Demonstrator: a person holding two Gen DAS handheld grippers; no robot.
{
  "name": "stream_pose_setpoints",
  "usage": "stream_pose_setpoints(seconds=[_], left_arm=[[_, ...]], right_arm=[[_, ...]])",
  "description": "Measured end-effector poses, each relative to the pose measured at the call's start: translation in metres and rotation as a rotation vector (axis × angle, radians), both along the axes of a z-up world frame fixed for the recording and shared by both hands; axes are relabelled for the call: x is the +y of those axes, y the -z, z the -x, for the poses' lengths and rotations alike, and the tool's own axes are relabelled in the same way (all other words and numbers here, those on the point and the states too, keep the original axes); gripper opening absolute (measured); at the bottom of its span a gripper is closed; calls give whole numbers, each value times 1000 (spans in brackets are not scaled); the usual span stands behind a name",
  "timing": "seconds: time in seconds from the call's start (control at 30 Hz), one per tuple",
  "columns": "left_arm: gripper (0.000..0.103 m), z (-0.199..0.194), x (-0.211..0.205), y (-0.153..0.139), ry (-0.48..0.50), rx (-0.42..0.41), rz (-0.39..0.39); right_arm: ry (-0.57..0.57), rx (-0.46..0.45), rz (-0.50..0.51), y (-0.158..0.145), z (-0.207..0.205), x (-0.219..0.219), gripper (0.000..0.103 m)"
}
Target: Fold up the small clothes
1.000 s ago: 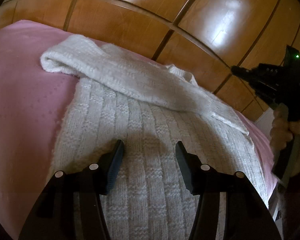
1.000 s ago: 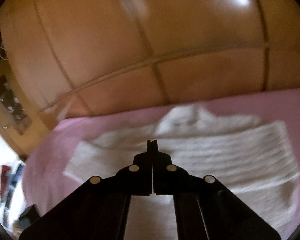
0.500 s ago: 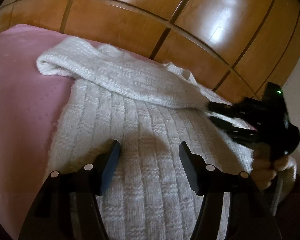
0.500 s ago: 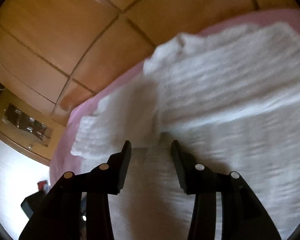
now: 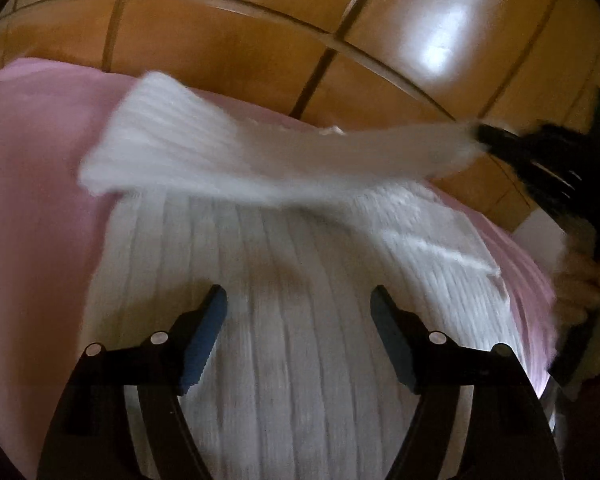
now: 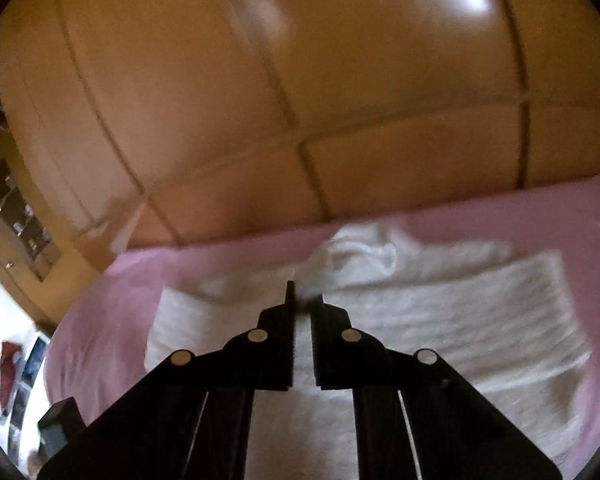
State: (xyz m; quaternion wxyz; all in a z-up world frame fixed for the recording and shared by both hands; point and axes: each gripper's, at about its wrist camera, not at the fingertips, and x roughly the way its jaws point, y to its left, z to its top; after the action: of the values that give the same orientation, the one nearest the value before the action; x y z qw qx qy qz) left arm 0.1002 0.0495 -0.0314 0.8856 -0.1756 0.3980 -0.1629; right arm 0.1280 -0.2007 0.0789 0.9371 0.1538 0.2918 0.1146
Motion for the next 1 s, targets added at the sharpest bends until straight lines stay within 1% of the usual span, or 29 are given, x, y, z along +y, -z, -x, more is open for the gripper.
stream_pose_setpoints(seconds=[0.07,0.13,0.17,0.2,0.23,0.3,0.33,0.37,0.4,0.47,0.5,0.6,0.63,0.67,0.7,0.77,0.8,0.83,0.87,0.9,0.93,1.0], left_arm=[[73,-20,3,-2,-25,7,24],[73,-44,9,-4,-76,12,2],[73,-55,16,-4,-125,16,-15],[73,-62,23,-3,-156,25,-12],[73,-67,33,0,-187,40,9],[73,-74,52,8,-216,80,92],[72,-74,57,11,-222,91,109],[69,-71,61,13,-219,97,116],[69,-68,62,13,-215,98,116],[69,-57,61,10,-208,89,100],[69,-55,59,9,-202,85,80],[69,-38,52,5,-177,70,-1],[69,-33,51,3,-170,66,-15],[69,-27,50,-1,-163,58,-25],[69,-32,52,-4,-161,52,-27],[69,-26,52,-11,-155,32,-26],[69,-25,52,-16,-154,16,-24],[69,-24,52,-21,-152,2,-26],[69,-24,51,-24,-150,-8,-31],[69,-26,51,-28,-148,-20,-36],[69,-31,48,-32,-146,-27,-40],[70,-41,47,-33,-147,-23,-56]], right_arm=[[53,-15,11,-8,2,-27,6],[107,-11,21,-7,4,-53,6],[137,-1,24,-3,5,-66,6],[164,14,24,3,5,-77,6],[196,44,19,14,4,-93,6],[224,106,8,37,1,-110,6],[237,141,8,50,-2,-116,6],[252,190,13,68,-5,-121,5],[261,229,12,83,-7,-124,5],[273,288,-11,107,-9,-127,5],[278,292,-24,113,-9,-128,5],[285,274,-45,112,-2,-133,5],[285,273,-43,112,-2,-134,5],[282,271,-40,111,0,-136,5],[276,268,-38,111,0,-137,5],[267,273,-34,109,-1,-134,6],[272,273,-32,109,2,-133,11],[276,267,-28,106,8,-139,18],[286,256,-16,103,12,-138,20],[294,246,-3,99,16,-139,29],[295,232,9,95,20,-138,45],[279,179,51,83,30,-131,52]])
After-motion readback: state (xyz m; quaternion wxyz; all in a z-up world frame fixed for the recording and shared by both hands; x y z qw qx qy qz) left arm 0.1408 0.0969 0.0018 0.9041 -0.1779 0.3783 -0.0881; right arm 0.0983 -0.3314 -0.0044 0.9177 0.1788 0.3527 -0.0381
